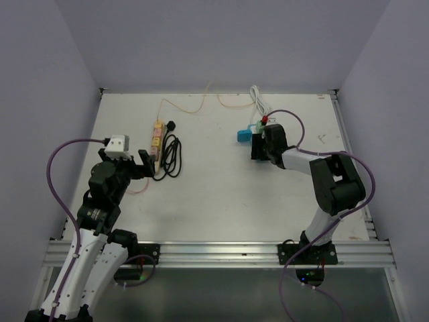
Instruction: Pull the plug off the socket
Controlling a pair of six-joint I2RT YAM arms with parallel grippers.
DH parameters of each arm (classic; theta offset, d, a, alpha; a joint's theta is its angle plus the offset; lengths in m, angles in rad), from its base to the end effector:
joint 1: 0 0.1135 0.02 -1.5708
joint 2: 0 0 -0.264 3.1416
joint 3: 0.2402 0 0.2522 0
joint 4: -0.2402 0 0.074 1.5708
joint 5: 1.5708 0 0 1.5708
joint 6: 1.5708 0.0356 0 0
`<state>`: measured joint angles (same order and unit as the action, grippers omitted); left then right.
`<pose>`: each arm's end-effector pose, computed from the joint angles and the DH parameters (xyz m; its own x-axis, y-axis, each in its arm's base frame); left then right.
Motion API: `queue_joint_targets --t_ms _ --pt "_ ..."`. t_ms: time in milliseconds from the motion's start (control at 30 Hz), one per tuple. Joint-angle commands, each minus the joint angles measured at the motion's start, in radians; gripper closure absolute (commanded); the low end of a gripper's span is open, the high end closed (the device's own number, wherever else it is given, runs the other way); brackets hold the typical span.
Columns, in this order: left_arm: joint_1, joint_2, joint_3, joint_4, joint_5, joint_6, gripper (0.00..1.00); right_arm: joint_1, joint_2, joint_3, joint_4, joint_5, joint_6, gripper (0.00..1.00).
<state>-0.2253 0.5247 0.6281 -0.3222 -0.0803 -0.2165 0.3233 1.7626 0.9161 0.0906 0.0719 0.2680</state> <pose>0.1331 -0.0276 0.3069 -0.2381 -0.1651 -0.9571 0.0975 0.9764 -0.1927 0.3396 0.1111 0.1538 -0.6980 0.0447 -0.7147 -0.0855 0.9857 0.1452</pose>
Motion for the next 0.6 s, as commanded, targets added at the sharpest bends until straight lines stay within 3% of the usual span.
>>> queue_joint_targets --t_ms 0,367,467,567 --pt "-0.006 0.003 -0.004 0.051 -0.010 0.011 0.00 0.029 0.006 -0.009 0.093 0.086 -0.001 0.38" --pt "-0.006 0.015 -0.002 0.046 -0.018 0.011 0.00 0.085 0.023 -0.037 0.182 0.174 -0.010 0.28" --pt "-0.006 0.021 -0.002 0.046 -0.018 0.011 0.00 0.086 0.031 -0.039 0.190 0.195 -0.001 0.31" --pt "-0.006 0.024 -0.002 0.046 -0.018 0.009 0.00 0.089 0.021 -0.051 0.205 0.207 -0.001 0.39"
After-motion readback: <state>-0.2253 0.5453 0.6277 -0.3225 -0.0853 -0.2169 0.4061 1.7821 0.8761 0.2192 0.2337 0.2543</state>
